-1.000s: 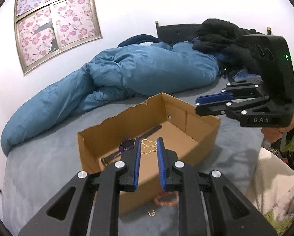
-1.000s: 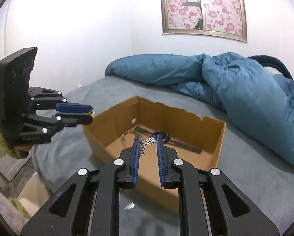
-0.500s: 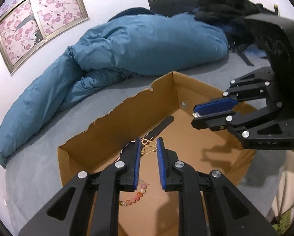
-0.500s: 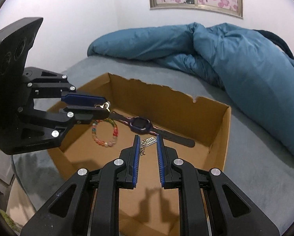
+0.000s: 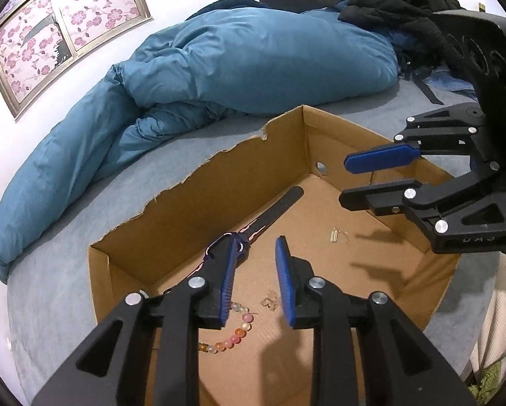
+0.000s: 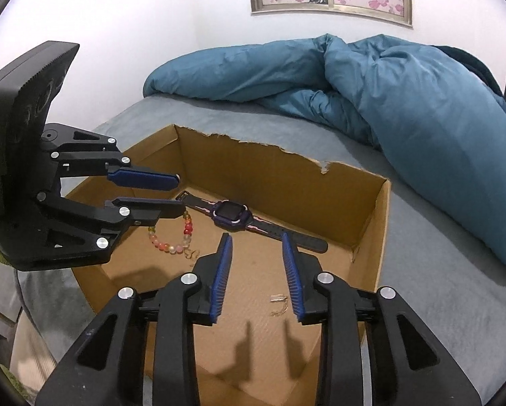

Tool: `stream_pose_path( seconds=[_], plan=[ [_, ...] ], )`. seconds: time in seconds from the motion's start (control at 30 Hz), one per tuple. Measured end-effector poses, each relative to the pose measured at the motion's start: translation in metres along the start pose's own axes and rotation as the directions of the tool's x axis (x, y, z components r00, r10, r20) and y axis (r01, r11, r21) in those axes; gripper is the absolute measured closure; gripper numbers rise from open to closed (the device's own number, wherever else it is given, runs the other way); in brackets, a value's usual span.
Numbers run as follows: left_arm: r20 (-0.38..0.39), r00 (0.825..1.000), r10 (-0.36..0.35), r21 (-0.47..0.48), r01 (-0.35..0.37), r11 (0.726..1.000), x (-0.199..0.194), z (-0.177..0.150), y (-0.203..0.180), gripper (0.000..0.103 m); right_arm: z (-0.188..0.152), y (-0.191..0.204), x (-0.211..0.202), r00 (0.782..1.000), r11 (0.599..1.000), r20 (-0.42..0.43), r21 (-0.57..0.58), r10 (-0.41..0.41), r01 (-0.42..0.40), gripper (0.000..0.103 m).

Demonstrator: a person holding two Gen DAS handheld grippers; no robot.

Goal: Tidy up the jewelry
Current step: 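Open both grippers to drop the charms into the box, then withdraw both grippers from the box back to the items on the bed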

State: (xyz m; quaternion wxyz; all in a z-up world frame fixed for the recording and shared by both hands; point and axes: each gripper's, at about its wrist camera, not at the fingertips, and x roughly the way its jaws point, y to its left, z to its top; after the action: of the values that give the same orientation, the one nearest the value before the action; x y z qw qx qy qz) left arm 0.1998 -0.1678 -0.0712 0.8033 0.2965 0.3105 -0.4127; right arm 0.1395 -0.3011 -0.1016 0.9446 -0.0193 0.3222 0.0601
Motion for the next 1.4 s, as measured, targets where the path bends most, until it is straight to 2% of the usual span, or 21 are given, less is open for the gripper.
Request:
stream_pose_path(
  seconds=[0.23, 0.5, 0.8, 1.1, 1.4],
  plan=[
    [0.015, 1.000, 0.010, -0.010, -0.010, 1.000, -0.008, -0.001, -0.001, 0.074, 0.001, -0.001, -0.008, 1.000, 1.000, 0.027, 0.012, -0.005, 0.005, 0.066],
    [0.040, 0.999, 0.020, -0.020, -0.019, 1.000, -0.023, -0.004, -0.002, 0.074, 0.003, 0.001, -0.020, 0.998, 1.000, 0.058, 0.024, -0.006, 0.004, 0.060],
    [0.087, 0.995, 0.041, -0.062, -0.036, 0.997, -0.057, -0.012, 0.000, 0.074, 0.006, 0.010, -0.045, 0.993, 1.000, 0.118, 0.026, 0.001, -0.004, 0.050],
    [0.117, 0.992, 0.039, -0.089, -0.029, 0.996, -0.097, -0.030, -0.010, 0.073, 0.002, 0.023, -0.072, 0.984, 0.999, 0.178, 0.017, 0.025, -0.028, 0.045],
    [0.103, 0.995, 0.001, -0.147, 0.014, 0.989, -0.125, -0.062, -0.026, 0.072, -0.023, 0.019, -0.102, 0.977, 0.998, 0.205, 0.024, 0.057, -0.063, 0.044]
  ],
)
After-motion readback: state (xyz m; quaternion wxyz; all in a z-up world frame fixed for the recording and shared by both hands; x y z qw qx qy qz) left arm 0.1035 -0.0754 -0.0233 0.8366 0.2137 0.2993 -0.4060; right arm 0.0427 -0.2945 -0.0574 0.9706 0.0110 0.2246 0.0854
